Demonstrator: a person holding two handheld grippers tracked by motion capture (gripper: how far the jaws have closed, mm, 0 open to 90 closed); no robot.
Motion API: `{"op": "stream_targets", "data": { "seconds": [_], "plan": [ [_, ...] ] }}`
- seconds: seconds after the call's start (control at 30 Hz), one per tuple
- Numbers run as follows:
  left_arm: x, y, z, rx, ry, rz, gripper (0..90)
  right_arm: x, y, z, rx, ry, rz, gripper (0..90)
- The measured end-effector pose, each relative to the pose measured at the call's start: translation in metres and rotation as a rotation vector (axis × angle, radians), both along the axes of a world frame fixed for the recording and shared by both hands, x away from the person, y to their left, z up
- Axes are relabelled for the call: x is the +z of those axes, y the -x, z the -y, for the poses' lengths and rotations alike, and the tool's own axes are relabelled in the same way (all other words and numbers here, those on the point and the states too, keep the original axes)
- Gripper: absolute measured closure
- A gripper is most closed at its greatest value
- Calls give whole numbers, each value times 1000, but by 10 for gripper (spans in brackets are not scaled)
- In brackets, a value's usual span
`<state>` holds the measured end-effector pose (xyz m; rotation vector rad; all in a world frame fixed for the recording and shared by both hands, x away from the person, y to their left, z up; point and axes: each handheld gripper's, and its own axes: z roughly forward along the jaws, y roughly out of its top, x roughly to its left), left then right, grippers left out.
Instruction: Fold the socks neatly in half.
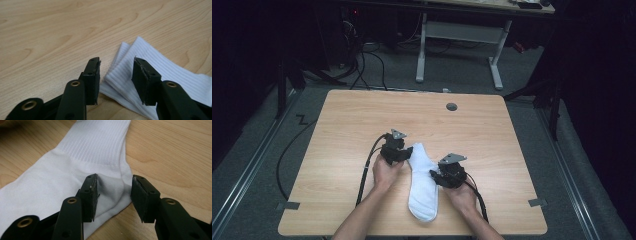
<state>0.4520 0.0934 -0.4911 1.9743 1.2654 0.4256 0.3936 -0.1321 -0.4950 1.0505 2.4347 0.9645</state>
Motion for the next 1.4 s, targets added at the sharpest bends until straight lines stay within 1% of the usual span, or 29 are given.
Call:
{"op": "stream_targets", "data": {
  "seconds": [0.03,0.07,0.13,0.17,0.2,0.23,0.27,0.3,0.37,0.43,0.47,0.5,0.53,0.63,0.67,0.7,0.77,0.8,0.87,0.9,1.0,1.1,1.17,1.3,1.4],
  "plan": [
    [-2,-1,0,-5,1,-6,595,0,0,0,-1,0,1,566],
    [-3,-1,0,-10,4,-7,629,0,0,0,-3,-1,3,564],
    [-3,-2,0,-15,10,-1,680,0,0,-1,-4,1,5,561],
    [-1,-1,0,-24,13,13,728,0,0,-1,-4,2,6,560],
    [0,0,0,-24,8,23,806,0,0,-1,-5,1,8,559],
    [2,1,1,-29,-5,38,825,-1,0,-1,-6,1,9,558],
    [3,2,1,-31,-12,45,835,-1,-1,-1,-9,0,9,557],
    [6,4,1,-34,-23,54,839,-1,-1,-1,-9,0,11,555],
    [11,8,-1,-35,-23,62,843,-1,-1,-1,-13,-1,12,555],
    [16,13,-5,-27,-18,73,842,-1,0,-1,-14,3,18,557],
    [17,15,-6,-23,-12,74,843,-1,-1,-1,-20,0,8,559],
    [17,18,-8,-13,-4,76,842,-1,-2,-1,-25,-10,-5,558],
    [16,20,-9,-9,-5,78,841,-1,-2,0,-31,-17,-16,556],
    [15,25,-11,-2,-7,82,836,-1,-2,-1,-37,-16,-13,552],
    [15,26,-11,0,-13,82,831,-1,-2,-2,-33,-7,-6,552],
    [15,27,-13,5,-4,84,823,-1,-2,-2,-37,-5,-5,551],
    [14,25,-14,5,5,64,788,-1,-1,-4,-40,6,3,552],
    [13,24,-14,3,3,61,782,0,0,-5,-37,13,9,553],
    [10,22,-13,-10,-8,44,793,0,0,-6,-34,20,18,554],
    [9,22,-12,-17,-12,42,808,0,0,-6,-35,19,15,553],
    [11,25,-9,-26,-22,60,830,0,0,-6,-34,20,16,553],
    [16,29,-9,-28,-35,88,830,0,1,-7,-33,26,25,553],
    [19,31,-9,-26,-46,101,827,0,1,-7,-35,27,26,553],
    [19,34,-12,-20,-48,102,819,0,1,-7,-36,29,23,554],
    [17,37,-14,-19,-40,92,808,1,0,-10,-31,54,31,557]
  ]
}}
